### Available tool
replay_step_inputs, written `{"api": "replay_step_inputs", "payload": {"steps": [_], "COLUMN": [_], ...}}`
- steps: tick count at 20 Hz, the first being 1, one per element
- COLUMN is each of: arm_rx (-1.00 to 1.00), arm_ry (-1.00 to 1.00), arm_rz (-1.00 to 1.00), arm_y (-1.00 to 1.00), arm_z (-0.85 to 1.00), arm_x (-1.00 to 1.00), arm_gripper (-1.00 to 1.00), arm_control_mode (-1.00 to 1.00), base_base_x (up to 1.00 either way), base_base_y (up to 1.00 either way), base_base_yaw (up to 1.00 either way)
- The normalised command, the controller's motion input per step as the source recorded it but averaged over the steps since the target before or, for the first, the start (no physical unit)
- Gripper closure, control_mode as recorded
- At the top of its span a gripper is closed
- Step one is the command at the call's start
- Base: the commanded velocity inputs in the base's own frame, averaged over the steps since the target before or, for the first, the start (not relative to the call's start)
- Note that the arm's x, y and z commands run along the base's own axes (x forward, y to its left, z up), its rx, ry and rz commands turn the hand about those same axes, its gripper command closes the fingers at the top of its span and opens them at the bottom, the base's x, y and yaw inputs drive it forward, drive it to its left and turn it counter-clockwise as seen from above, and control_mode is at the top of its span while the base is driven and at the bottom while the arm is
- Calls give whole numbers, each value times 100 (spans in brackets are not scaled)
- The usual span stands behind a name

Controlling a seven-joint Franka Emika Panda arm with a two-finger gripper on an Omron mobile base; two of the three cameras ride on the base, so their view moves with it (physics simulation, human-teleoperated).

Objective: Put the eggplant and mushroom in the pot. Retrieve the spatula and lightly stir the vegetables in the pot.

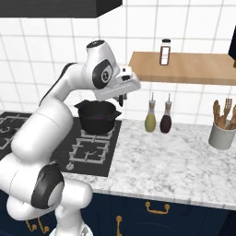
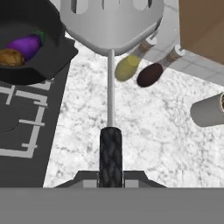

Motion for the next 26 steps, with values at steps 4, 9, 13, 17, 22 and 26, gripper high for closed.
{"api": "replay_step_inputs", "payload": {"steps": [4, 9, 13, 17, 22, 26], "arm_rx": [-13, -9, -9, -18, -20, -22], "arm_ry": [0, 0, 1, 24, 33, 39], "arm_rz": [-7, -7, -2, 0, 0, 2], "arm_y": [64, 55, 48, 42, 41, 18], "arm_z": [4, 1, 0, -3, -12, 0], "arm_x": [-4, 0, 17, 50, 60, 41], "arm_gripper": [100, 100, 100, 100, 100, 100], "arm_control_mode": [-100, -100, -100, -100, -100, -100], "base_base_x": [0, 0, 0, 0, 0, 0], "base_base_y": [0, 0, 0, 0, 0, 0], "base_base_yaw": [0, 0, 0, 0, 0, 0]}}
